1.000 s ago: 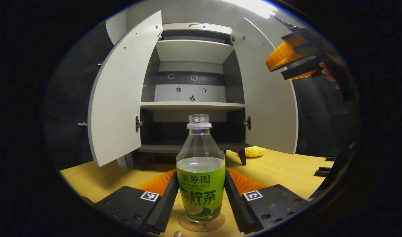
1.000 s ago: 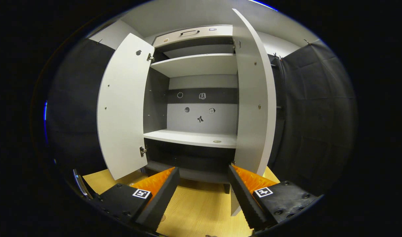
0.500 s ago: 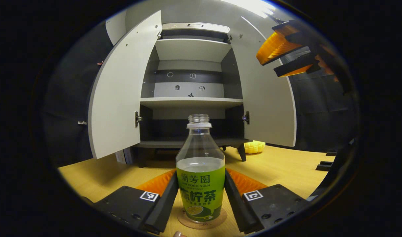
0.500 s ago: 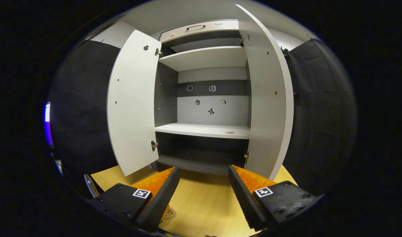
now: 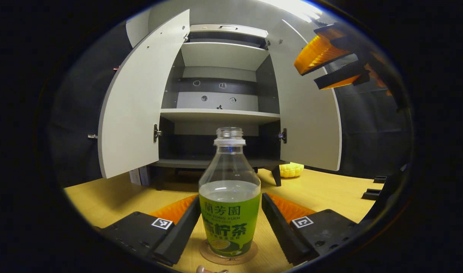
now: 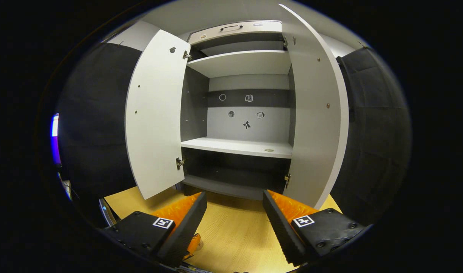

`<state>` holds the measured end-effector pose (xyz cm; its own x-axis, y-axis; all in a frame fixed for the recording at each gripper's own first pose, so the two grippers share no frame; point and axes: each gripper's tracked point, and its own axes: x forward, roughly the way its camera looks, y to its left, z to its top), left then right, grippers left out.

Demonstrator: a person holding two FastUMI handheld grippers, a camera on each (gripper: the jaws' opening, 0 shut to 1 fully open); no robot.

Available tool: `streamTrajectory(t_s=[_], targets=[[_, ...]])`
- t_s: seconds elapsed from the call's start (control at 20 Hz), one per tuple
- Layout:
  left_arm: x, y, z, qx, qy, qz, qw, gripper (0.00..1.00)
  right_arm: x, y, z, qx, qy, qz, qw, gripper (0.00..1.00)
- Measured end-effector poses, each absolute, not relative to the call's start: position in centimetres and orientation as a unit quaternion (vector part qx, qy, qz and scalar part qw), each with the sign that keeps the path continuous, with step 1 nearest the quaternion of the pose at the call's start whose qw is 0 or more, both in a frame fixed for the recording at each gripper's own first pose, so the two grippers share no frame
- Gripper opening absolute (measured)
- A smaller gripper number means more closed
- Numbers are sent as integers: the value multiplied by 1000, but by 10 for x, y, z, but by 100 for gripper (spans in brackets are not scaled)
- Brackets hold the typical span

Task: Grasp the bottle in the cabinet with the left hand and place it on the coaster, then close the right door with the right hand and the left door with the left hand.

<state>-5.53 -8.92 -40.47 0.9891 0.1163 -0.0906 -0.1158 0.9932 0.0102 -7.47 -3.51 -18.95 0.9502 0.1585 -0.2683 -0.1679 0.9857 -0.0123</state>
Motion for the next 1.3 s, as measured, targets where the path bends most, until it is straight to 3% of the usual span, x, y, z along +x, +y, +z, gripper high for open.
streamTrajectory(t_s=[0.35,0.9,1.3], targets=[[-41,-84,-326,17,21,57,998,98,-70,-30,-166,9,135,81,987,98],[-58,-62,-121,-5,28,-2,1000,97,-71,-54,-83,-5,96,33,995,98],[-130,90,-109,-54,76,125,988,95,-83,-156,-40,-3,46,-122,991,98]])
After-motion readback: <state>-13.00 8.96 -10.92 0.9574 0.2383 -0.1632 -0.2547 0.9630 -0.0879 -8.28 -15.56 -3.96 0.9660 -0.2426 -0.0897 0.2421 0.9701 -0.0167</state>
